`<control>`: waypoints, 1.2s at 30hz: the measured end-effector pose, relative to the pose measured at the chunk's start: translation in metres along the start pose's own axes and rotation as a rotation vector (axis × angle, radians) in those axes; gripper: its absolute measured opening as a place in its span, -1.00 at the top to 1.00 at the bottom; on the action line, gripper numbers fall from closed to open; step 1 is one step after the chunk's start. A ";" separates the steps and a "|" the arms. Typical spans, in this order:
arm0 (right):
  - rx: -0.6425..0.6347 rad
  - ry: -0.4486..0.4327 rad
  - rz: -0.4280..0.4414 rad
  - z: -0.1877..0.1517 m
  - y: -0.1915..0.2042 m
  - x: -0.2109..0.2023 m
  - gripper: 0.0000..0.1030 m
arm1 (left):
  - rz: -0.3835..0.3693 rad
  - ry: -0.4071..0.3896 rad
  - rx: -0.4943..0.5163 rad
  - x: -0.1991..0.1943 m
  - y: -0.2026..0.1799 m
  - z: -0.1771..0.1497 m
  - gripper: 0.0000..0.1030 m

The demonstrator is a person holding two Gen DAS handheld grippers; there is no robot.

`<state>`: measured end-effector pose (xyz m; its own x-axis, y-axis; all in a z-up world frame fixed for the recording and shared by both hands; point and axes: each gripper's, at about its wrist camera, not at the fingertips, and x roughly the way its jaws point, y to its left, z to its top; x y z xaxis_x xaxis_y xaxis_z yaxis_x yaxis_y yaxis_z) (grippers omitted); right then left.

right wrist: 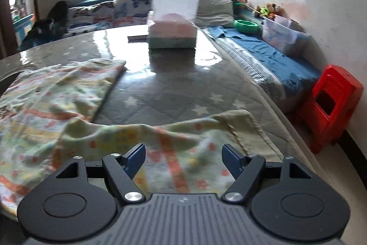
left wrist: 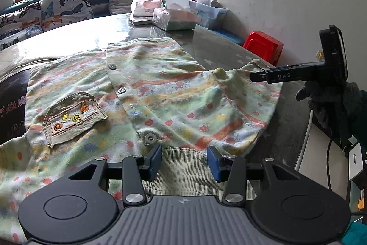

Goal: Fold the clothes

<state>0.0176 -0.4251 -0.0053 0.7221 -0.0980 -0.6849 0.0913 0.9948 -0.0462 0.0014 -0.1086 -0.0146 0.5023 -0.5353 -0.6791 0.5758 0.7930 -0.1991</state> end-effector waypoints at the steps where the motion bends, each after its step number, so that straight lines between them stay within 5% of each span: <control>1: 0.009 0.001 -0.008 -0.001 -0.004 0.001 -0.46 | -0.001 -0.001 -0.001 0.000 0.000 0.000 0.09; 20: 0.145 -0.015 -0.088 -0.009 -0.064 0.004 -0.35 | -0.004 0.002 0.011 0.004 -0.005 -0.002 -0.07; 36: 0.210 -0.039 -0.113 -0.018 -0.078 0.007 -0.04 | 0.005 0.000 -0.001 0.002 -0.010 0.001 -0.28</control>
<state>0.0029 -0.5024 -0.0197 0.7251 -0.2131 -0.6549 0.3106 0.9499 0.0348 -0.0022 -0.1178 -0.0130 0.5049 -0.5312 -0.6804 0.5730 0.7958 -0.1961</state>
